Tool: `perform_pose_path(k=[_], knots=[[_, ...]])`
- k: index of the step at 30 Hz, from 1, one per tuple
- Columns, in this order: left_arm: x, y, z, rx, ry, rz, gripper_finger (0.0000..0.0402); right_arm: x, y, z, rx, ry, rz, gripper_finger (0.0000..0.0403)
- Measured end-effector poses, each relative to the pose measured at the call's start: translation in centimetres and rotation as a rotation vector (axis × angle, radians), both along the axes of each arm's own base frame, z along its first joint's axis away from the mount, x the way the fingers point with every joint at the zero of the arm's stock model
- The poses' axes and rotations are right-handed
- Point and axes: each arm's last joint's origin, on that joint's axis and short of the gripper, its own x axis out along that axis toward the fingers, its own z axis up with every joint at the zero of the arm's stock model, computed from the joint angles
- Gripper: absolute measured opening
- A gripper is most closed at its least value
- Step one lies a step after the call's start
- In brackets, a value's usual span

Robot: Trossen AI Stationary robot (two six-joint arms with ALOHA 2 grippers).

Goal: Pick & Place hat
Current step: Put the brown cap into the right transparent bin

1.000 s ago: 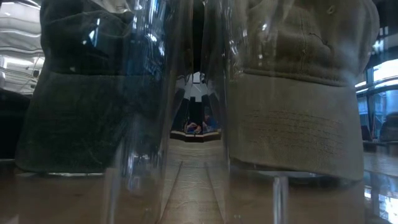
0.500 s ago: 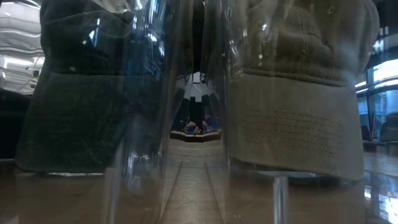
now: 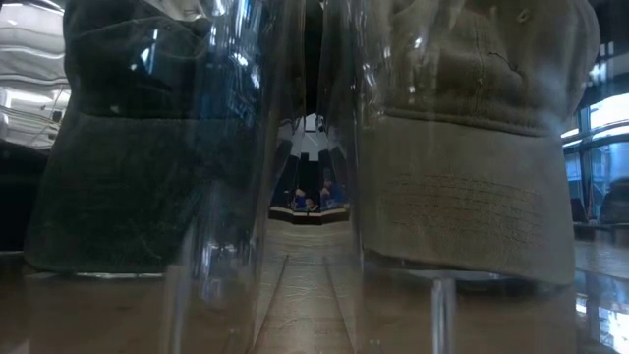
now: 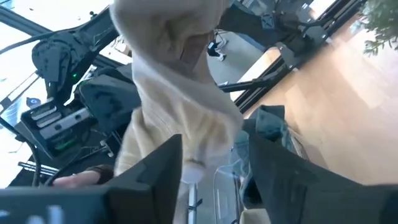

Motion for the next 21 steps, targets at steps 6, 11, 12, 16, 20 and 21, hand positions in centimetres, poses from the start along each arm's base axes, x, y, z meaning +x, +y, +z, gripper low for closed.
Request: perform_pose_path(k=[6, 11, 12, 16, 20, 21], knots=[[-0.26, -0.41, 0.16, 0.023, -0.054, 0.015, 0.0003, 0.22, 0.49, -0.02, -0.026, -0.003, -0.036, 0.0269], [-0.49, -0.61, 0.32, 0.02, -0.063, 0.009, 0.0003, 0.35, 0.45, 0.5, -0.032, -0.052, -0.068, 0.0312], [-0.48, -0.59, 0.32, 0.021, -0.063, 0.009, 0.0003, 0.35, 0.44, 0.55, -0.012, -0.049, -0.071, 0.0317], [-0.43, -0.44, 0.42, 0.046, -0.081, 0.026, 0.0003, 0.36, 0.47, 0.53, 0.008, -0.04, -0.072, 0.0324], [-0.27, -0.1, 0.46, 0.058, -0.089, 0.042, 0.0003, 0.38, 0.47, 0.7, 0.006, -0.057, -0.072, 0.0325], [-0.22, 0.02, 0.47, 0.06, -0.09, 0.047, 0.0003, 0.39, 0.49, 0.85, 0.004, -0.072, -0.071, 0.0325]])
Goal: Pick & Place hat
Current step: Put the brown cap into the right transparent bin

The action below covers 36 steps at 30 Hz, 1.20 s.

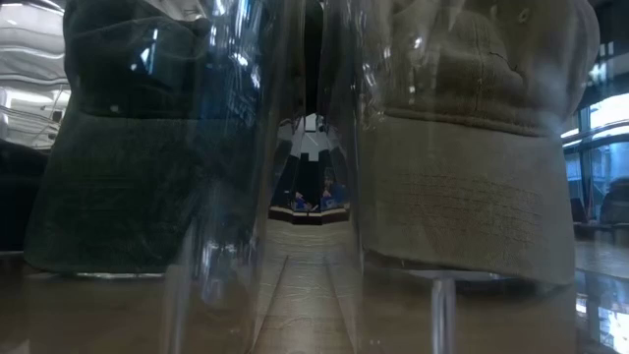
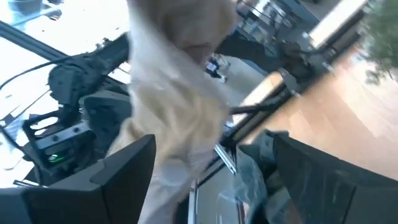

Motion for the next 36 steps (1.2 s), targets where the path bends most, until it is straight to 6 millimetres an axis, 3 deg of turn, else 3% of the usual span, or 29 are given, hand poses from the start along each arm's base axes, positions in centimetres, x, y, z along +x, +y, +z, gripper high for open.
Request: perform_pose_path(k=[10, 21, 36], knots=[[0.3, 0.6, 0.2, 0.035, -0.021, 0.033, 0.0003, 0.1, 0.6, 1.0, 0.018, -0.09, 0.041, 0.0301], [0.4, 0.5, 0.3, 0.034, -0.037, 0.034, 0.0003, 0.1, 0.7, 2.0, 0.017, -0.188, 0.049, 0.0221], [0.4, 0.5, 0.3, 0.034, -0.038, 0.034, 0.0003, 0.1, 0.7, 1.9, 0.032, -0.168, 0.055, 0.0113]])
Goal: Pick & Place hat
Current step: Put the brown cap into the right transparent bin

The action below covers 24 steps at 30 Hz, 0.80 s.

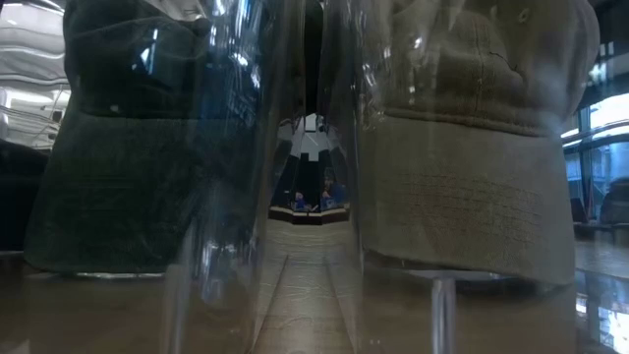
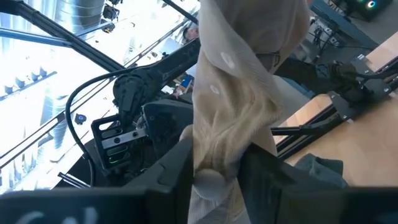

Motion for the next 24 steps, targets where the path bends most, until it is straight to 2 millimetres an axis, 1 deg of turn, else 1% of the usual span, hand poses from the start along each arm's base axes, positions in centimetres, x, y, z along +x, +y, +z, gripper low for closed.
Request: perform_pose_path(k=[4, 6, 9, 13, 20, 24], knots=[[0.0, 0.0, -0.01, -0.002, 0.0, -0.001, 0.0003, 0.0, 0.01, 0.0, -0.028, -0.011, -0.002, 0.0095], [0.03, -0.03, -0.06, -0.032, 0.0, -0.012, 0.0003, 0.0, 0.01, 0.0, -0.046, -0.018, -0.004, 0.0085], [0.1, -0.11, -0.18, -0.11, -0.035, -0.024, 0.0007, 0.0, 0.0, 0.0, -0.07, -0.028, -0.006, 0.0066], [0.12, -0.08, -0.18, -0.171, -0.126, -0.005, 0.0016, -0.05, 0.05, -0.02, -0.099, -0.037, 0.023, 0.0039], [0.14, -0.06, -0.22, -0.278, -0.268, 0.023, 0.0005, -0.06, 0.06, -0.03, -0.117, -0.043, 0.031, 0.0039], [0.19, -0.16, -0.4, -0.405, -0.337, 0.031, 0.0014, -0.1, -0.14, -0.04, -0.117, -0.042, 0.025, 0.0039]])
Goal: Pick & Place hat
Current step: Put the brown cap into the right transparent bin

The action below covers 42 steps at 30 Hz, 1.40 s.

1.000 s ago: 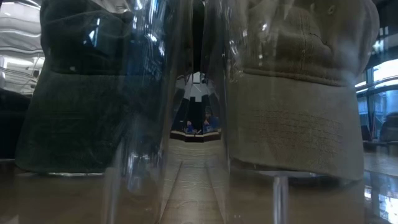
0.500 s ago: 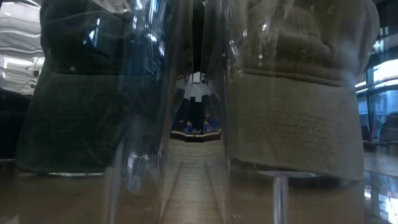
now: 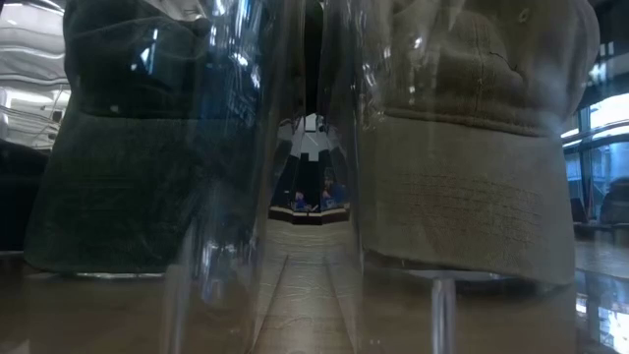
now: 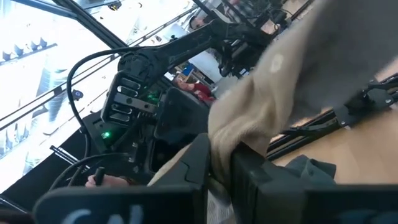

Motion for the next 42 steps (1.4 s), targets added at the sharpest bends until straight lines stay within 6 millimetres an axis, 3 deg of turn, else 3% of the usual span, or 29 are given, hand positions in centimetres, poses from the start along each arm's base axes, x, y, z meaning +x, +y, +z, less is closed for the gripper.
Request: perform_pose_path(k=[8, 14, 21, 28, 31, 34, 39, 42], knots=[[-2.1, 1.1, 1.1, -0.378, -0.187, 0.074, 0.005, -0.3, -0.4, 0.9, -0.041, -0.024, 0.031, 0.0039], [-5.4, 2.9, 4.2, -0.648, -0.354, 0.113, 0.006, -1.3, 0.0, 4.2, -0.146, 0.042, 0.058, 0.0039], [-9.1, 6.4, 7.1, -1.049, -0.58, 0.255, 0.0055, -4.2, 1.3, 8.9, -0.29, 0.202, 0.015, 0.0039], [-10.5, 7.9, 8.2, -1.184, -0.636, 0.271, 0.0057, -6.2, 4.4, 12.2, -0.46, 0.316, -0.065, 0.0039], [-10.5, 7.7, 9.0, -1.269, -0.655, 0.197, 0.0058, -6.1, 5.8, 12.8, -0.524, 0.319, -0.067, 0.0039], [-8.9, 7.1, 9.0, -1.306, -0.704, 0.119, 0.0057, -5.7, 7.0, 13.3, -0.576, 0.305, -0.061, 0.0039], [-5.6, 6.5, 5.8, -1.337, -0.715, 0.056, 0.0055, -4.8, 8.3, 13.6, -0.644, 0.299, -0.046, 0.0039], [-5.3, 6.5, 4.3, -1.476, -0.694, -0.063, 0.0057, -4.9, 8.9, 14.1, -0.664, 0.265, -0.024, 0.0039]])
